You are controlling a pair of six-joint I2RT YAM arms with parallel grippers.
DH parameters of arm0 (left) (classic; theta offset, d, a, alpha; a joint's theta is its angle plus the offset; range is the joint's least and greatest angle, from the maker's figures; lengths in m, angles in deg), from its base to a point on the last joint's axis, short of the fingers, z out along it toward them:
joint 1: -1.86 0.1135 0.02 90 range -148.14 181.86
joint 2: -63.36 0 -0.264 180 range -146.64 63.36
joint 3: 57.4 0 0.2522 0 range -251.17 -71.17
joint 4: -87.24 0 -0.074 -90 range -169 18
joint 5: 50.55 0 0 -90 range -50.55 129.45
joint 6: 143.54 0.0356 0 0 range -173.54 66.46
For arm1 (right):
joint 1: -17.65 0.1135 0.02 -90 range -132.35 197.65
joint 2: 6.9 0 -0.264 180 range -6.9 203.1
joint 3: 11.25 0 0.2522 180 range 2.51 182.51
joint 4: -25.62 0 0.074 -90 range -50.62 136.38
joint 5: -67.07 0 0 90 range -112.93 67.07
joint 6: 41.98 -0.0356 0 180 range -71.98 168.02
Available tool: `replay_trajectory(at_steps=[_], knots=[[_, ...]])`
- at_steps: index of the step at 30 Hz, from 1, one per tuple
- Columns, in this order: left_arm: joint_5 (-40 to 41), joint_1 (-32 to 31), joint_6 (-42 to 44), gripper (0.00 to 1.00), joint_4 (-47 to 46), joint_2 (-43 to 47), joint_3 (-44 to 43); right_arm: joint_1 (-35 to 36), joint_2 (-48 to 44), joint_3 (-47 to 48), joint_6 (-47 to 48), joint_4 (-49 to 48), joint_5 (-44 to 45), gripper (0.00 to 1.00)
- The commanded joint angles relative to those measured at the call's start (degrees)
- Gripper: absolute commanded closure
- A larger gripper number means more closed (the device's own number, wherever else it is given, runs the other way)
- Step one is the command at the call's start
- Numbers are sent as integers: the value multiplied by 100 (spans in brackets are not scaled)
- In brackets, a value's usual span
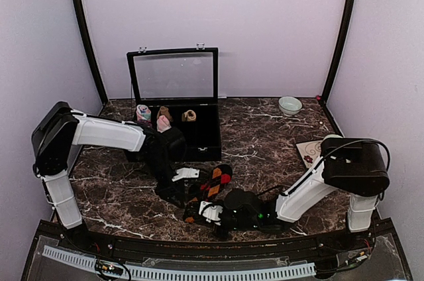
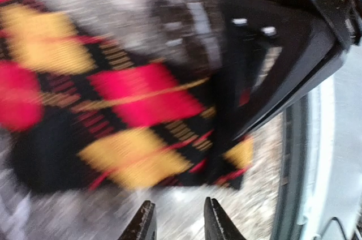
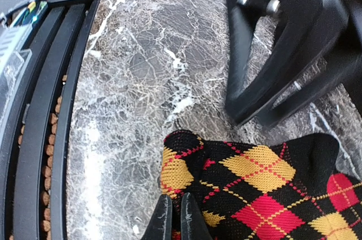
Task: Roll the socks
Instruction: Roll the sock at the center of the board.
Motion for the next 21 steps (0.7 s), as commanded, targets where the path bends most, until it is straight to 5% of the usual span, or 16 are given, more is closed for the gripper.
replay_trajectory(at_steps=[1, 9, 11, 13, 18, 21], knots=[[1045, 167, -540, 71, -717, 838, 414, 23, 345, -379, -687, 1297, -418, 100], [2005, 422, -390, 68, -1315, 2567, 1253, -30, 331, -519, -2162, 1186, -639, 100], [2344, 441, -28, 47, -1615, 3170, 1481, -82, 390, -509, -2720, 1170, -890, 100], [2896, 522, -34, 5, -2021, 3497, 1735, -111, 408, -494, -3143, 1264, -1027, 100], [2278, 535, 850, 2, -913, 3307, 1388, -267, 360, -585, -4077, 1307, -1365, 100], [1688, 143, 1302, 1, -1031, 3690, 1655, -381, 406, -566, -4649, 1268, -1669, 100]])
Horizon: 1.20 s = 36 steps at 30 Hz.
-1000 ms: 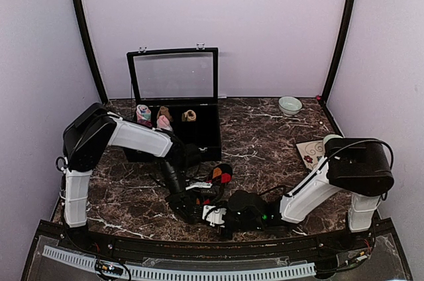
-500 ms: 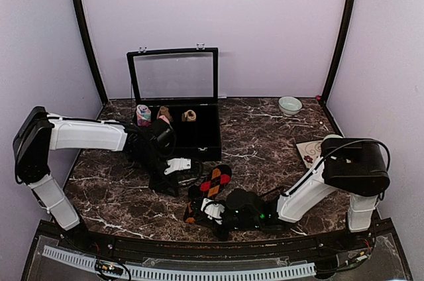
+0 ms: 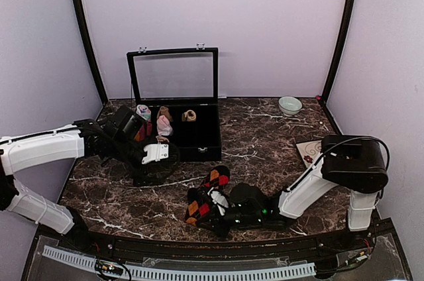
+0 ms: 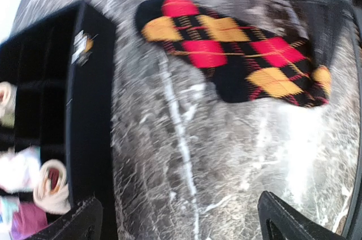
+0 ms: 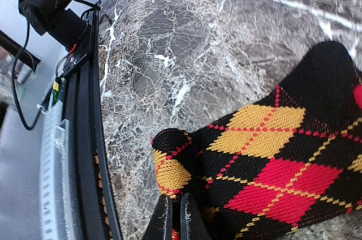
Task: Roll the socks
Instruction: Roll the sock at the center of the board.
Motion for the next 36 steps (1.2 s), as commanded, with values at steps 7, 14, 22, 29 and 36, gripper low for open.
replay_trajectory(at_steps=[7, 14, 22, 29, 36], knots=[[104, -2306, 1418, 19, 327, 4, 532, -413, 601, -169, -2045, 1768, -1351, 100], [1100, -3145, 1741, 26, -808, -723, 644, -806, 746, -271, -2933, 1626, -1783, 100], [1506, -3278, 1531, 37, -1583, -1331, 480, -931, 860, -49, -3047, 1833, -2083, 100], [1702, -3288, 1177, 53, -1891, -1473, 768, -1041, 917, -177, -3248, 1494, -2268, 100], [1646, -3333, 699, 58, -1897, -1689, 690, -1089, 961, -358, -3556, 1065, -2308, 100]])
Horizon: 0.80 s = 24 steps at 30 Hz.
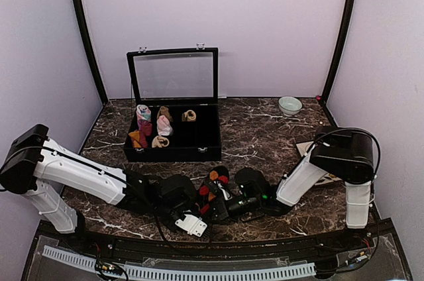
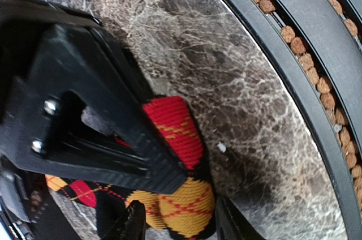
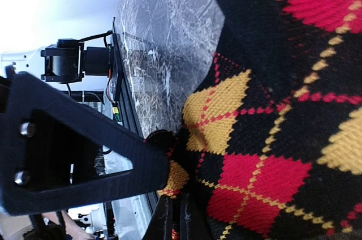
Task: Roll the socks
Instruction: Roll the sock at the center of the board.
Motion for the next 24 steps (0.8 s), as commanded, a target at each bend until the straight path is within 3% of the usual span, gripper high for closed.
replay_trajectory(at_steps=[1, 14, 19, 21, 24], knots=[[-8, -95, -458, 58, 3, -14, 43, -65, 550, -539, -267, 1180, 39, 100], [178, -112, -821, 57, -198, -273, 218, -79, 631, -613, -446, 928, 86, 100], [662, -115, -1051, 57, -423, -640, 26, -75, 680, -656, -598, 651, 90, 100], [868, -112, -1082, 62, -591, -780, -10, -75, 680, -651, -623, 631, 104, 100], [923, -117, -1146, 85, -665, -862, -9, -76, 653, -684, -670, 564, 150, 100]])
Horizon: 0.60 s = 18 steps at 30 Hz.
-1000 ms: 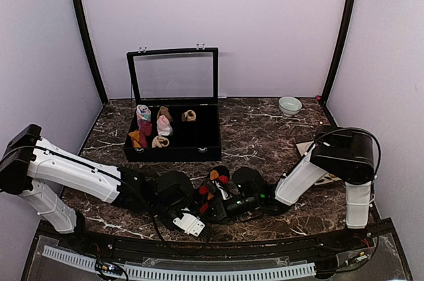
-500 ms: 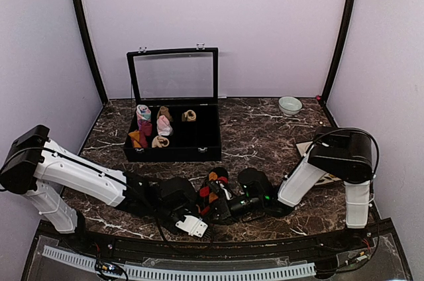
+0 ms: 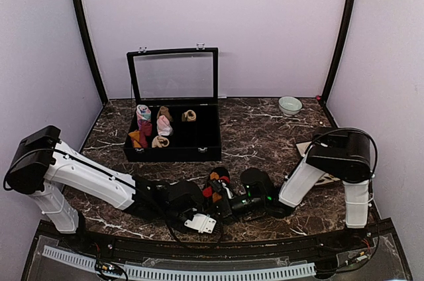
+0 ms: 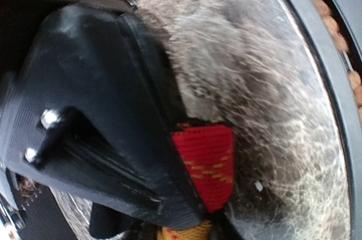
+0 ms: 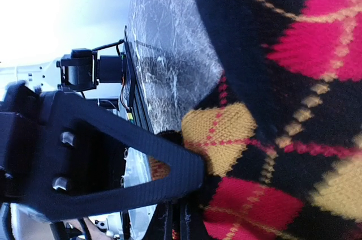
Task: Roll the socks
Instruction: Roll the sock at the center of the board.
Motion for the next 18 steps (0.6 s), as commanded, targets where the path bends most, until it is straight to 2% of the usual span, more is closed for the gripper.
replay_trajectory(at_steps=[1, 2, 6, 10, 14, 18], knots=[[330, 13, -240, 97, -66, -352, 97, -3, 496, -419, -77, 1422, 316, 100], [310, 14, -285, 100, -59, -340, 121, -5, 471, -453, -94, 1397, 351, 100], [151, 41, -466, 100, 2, -184, 252, -3, 336, -599, -88, 1358, 478, 97], [-340, 201, -640, 100, 419, 68, 189, -7, -59, -623, 293, 1784, 799, 92], [-1675, 693, -814, 100, 1549, 242, -359, -11, -717, -504, 1171, 2819, 1429, 73], [-2712, 1105, -797, 100, 2381, 364, -857, -12, -1492, -372, 2164, 4063, 2296, 69]])
